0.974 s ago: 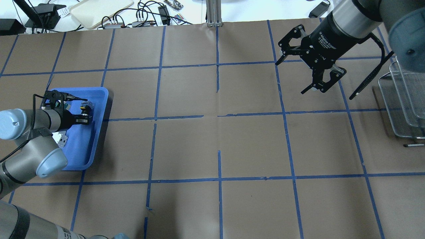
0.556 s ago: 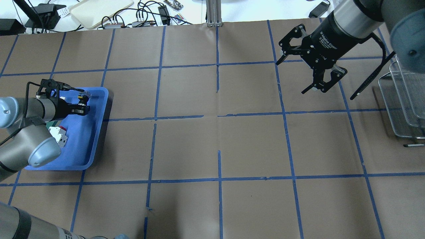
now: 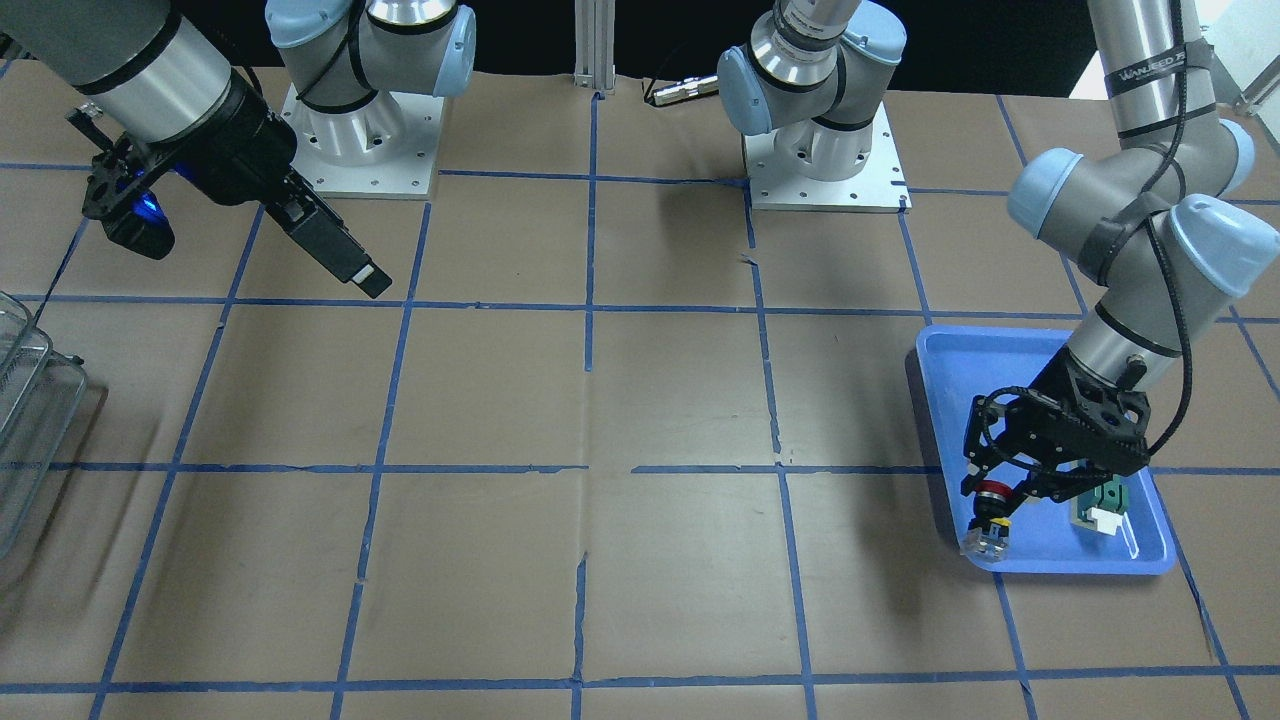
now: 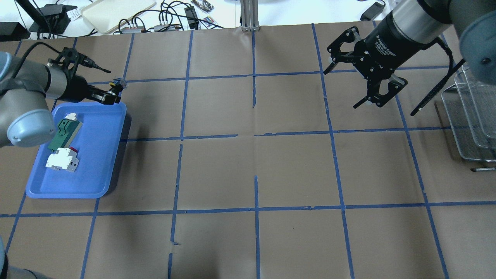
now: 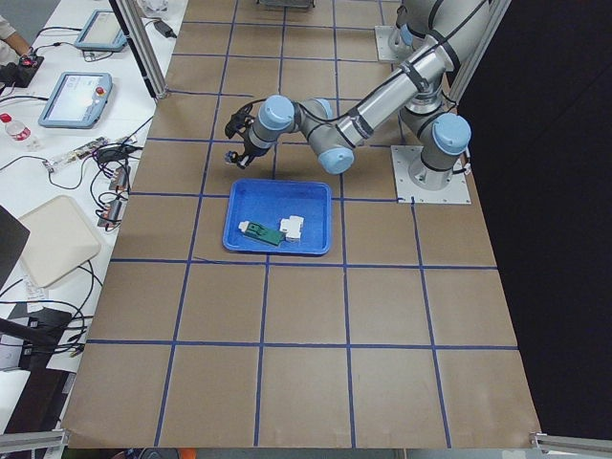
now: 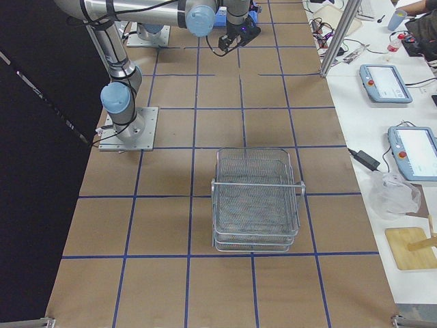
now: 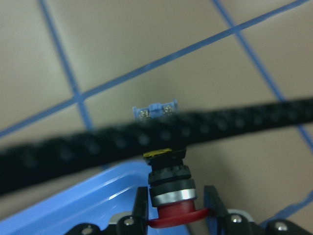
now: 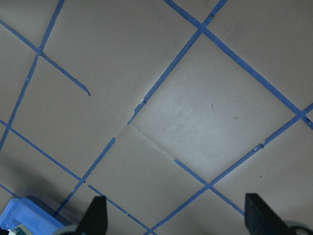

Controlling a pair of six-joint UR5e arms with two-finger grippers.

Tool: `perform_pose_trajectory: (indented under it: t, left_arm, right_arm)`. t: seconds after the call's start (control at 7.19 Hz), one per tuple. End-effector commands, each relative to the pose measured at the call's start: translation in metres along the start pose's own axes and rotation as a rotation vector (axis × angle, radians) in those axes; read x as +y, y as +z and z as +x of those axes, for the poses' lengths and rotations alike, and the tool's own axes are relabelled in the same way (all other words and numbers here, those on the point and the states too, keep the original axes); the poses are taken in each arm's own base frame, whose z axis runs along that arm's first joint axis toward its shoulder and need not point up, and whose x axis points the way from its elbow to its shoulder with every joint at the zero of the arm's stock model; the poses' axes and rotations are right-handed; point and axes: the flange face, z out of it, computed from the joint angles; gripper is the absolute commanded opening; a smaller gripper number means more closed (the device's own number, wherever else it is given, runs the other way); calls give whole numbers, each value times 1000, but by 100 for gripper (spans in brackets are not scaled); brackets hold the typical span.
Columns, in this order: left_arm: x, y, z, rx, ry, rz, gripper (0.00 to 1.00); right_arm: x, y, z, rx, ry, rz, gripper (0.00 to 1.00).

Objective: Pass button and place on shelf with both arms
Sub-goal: 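Lift the red push button with the left gripper toward the table center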

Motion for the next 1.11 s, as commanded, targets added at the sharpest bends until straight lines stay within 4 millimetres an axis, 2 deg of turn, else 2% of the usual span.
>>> perform_pose_trajectory:
  t: [0.0,0.14,0.28,0.56,0.7,0.83,0.97]
  left_arm:
    - [-90,-39,62,130,256,-35,0]
    - [-114,-52,94,192,394,-21,0]
    - [-128,-66,119,240,443,24,0]
    - [-150,-70,187,340,610,96,0]
    - [-150,-68,207,390,676,87,0]
    - [-148,-66,217,420,785,93,0]
    - [-157,-77,241,457,809,167,0]
  right_arm:
    - [-4,-1,1,-3,17,0,100]
    - [-8,-3,3,-7,26,1,100]
    - [-10,-5,4,-10,31,2,100]
    - [-15,-7,3,-70,61,-53,100]
    - [-25,-12,10,-109,108,-113,100]
    - [-24,-13,9,-152,136,-178,100]
    - [-23,-14,9,-160,146,-191,100]
